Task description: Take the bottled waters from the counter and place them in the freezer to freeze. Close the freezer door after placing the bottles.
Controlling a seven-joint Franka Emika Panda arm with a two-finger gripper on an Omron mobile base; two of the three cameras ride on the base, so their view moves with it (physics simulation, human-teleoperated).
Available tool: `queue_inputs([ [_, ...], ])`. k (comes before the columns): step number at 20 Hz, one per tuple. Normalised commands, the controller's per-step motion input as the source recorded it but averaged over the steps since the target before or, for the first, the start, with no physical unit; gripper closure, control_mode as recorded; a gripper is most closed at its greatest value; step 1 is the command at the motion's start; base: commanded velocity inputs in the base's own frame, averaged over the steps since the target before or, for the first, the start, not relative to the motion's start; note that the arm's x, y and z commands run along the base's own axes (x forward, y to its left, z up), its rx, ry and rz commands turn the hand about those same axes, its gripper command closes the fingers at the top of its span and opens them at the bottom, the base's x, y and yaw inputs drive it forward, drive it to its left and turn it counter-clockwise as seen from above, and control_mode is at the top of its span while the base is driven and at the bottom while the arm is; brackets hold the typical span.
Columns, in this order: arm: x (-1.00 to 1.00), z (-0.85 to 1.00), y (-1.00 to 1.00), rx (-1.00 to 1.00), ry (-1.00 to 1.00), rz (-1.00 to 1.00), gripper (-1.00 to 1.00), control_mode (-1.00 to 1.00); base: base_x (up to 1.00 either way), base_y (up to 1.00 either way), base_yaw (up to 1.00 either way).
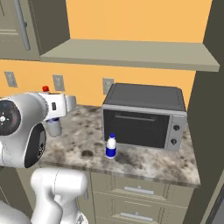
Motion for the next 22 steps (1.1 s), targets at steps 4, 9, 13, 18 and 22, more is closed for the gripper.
queue_inputs([
  [4,-0.24,-0.03,0.0,0.0,0.0,-0.29,1.0,-1.0,0.0,0.0,0.0],
  [9,-0.12,0.0,-0.02,0.0,0.0,-0.23,1.0,-1.0,0.0,0.0,0.0],
  [13,-0.06,0.0,-0.12,0.0,0.0,-0.02,1.0,-1.0,0.0,0.0,0.0],
  [18,0.0,0.0,0.0,0.0,0.0,0.0,1.0,-1.0,0.0,0.0,0.0],
  [22,0.0,0.0,0.0,0.0,0.0,0.0,1.0,-1.0,0.0,0.0,0.0],
])
